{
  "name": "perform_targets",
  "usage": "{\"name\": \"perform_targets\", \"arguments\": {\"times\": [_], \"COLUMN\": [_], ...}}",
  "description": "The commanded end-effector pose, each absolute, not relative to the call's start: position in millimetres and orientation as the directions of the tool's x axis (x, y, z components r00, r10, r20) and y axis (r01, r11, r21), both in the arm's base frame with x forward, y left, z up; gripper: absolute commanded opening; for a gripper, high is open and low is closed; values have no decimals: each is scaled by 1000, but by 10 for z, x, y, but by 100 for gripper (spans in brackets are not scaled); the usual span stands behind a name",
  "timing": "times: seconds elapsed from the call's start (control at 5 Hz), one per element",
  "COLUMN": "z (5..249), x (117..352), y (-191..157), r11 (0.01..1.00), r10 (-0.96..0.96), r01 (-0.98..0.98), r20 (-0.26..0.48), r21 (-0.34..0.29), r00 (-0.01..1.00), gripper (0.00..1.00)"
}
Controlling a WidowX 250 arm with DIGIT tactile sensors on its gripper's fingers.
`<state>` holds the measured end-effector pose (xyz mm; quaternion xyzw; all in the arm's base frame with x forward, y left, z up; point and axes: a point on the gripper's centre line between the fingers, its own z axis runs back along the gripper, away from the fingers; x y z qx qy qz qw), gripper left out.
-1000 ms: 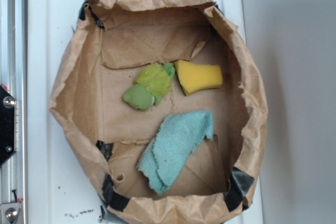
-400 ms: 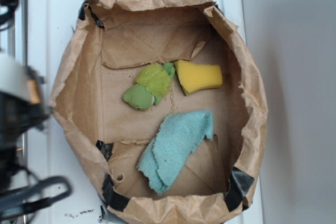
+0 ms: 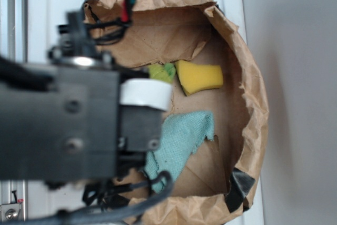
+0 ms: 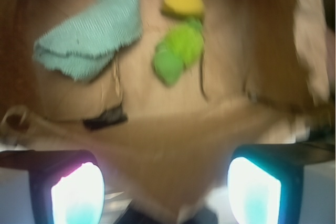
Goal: Grab the green animal.
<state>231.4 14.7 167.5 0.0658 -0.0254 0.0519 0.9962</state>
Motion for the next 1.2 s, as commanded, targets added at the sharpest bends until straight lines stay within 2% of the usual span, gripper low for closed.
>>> {"name": "perform_targets", "arguments": {"times": [0.0,0.2,1.0], "z": [1417,1356,1356], "x": [2606,2652,2652], "y": [451,497,497], "r11": [981,967,967], "r10": [55,156,156], "r01": [-70,-169,-169], "r20": [87,82,82], "r21": [179,191,191], "r00": [995,984,984], "gripper": [100,100,100]}}
